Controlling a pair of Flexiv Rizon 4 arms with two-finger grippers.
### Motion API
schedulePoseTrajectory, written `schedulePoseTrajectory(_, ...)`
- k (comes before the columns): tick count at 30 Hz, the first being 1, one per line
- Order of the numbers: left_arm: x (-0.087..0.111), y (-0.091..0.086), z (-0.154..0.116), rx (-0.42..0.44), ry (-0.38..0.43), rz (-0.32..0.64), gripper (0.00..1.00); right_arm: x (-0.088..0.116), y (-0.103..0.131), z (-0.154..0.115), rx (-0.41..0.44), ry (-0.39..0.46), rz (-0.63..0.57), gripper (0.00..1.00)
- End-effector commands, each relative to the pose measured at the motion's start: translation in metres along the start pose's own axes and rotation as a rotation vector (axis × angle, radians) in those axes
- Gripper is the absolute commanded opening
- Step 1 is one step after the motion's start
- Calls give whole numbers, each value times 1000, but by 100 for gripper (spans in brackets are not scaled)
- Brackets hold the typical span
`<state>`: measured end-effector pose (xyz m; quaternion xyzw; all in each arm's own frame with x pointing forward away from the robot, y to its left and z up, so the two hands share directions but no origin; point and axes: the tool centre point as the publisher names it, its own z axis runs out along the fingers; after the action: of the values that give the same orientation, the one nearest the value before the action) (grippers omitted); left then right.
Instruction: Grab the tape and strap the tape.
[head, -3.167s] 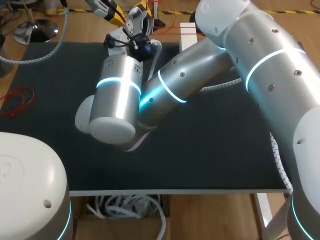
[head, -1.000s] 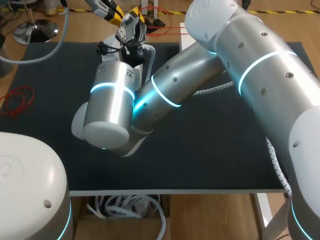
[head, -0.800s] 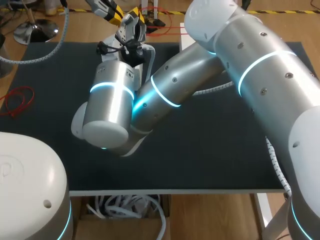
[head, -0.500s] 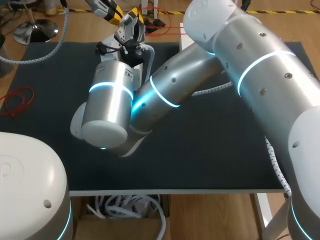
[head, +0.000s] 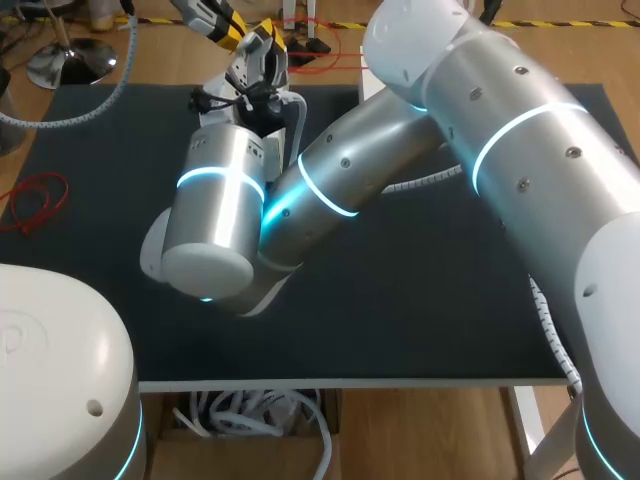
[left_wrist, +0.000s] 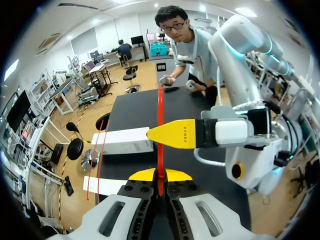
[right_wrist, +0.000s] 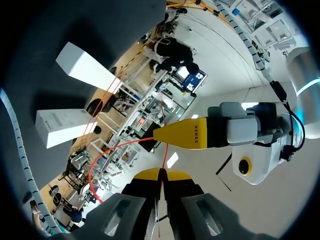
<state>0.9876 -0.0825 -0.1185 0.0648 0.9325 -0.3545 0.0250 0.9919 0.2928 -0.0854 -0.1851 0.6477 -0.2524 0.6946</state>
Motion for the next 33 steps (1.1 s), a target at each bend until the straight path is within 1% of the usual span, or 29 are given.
schedulePoseTrajectory(1, -1, -1, -1, -3, 4, -1, 0, -1, 2, 0, -4, 4, -2, 0)
schedulePoseTrajectory(10, -1, -1, -1, -3, 4, -1, 0, -5, -2, 2, -10, 1, 19, 0)
schedulePoseTrajectory(11, -1, -1, -1, -3, 4, -1, 0, -5, -3, 2, -11, 2, 22, 7)
schedulePoseTrajectory(12, -1, -1, -1, -3, 4, -1, 0, -5, -3, 2, -13, 4, 27, 8)
schedulePoseTrajectory(13, -1, -1, -1, -3, 4, -1, 0, -6, -4, 2, -14, 5, 30, 12)
schedulePoseTrajectory(14, -1, -1, -1, -3, 4, -1, 0, -6, -6, 1, -16, 6, 34, 22)
schedulePoseTrajectory(16, -1, -1, -1, -3, 4, -1, 0, -7, -7, 1, -19, 6, 40, 20)
schedulePoseTrajectory(19, -1, -1, -1, -3, 4, -1, 0, -7, -8, 0, -21, 9, 45, 25)
schedulePoseTrajectory(20, -1, -1, -1, -3, 4, -1, 0, -7, -8, 0, -23, 11, 47, 24)
schedulePoseTrajectory(23, -1, -1, -1, -3, 4, -1, 0, -8, -10, -1, -27, 14, 56, 12)
schedulePoseTrajectory(28, -1, -1, -1, -3, 4, -1, 0, -10, -13, -6, -39, 12, 63, 15)
schedulePoseTrajectory(33, -1, -1, -1, -3, 4, -1, 0, -10, -13, -12, -55, 11, 66, 25)
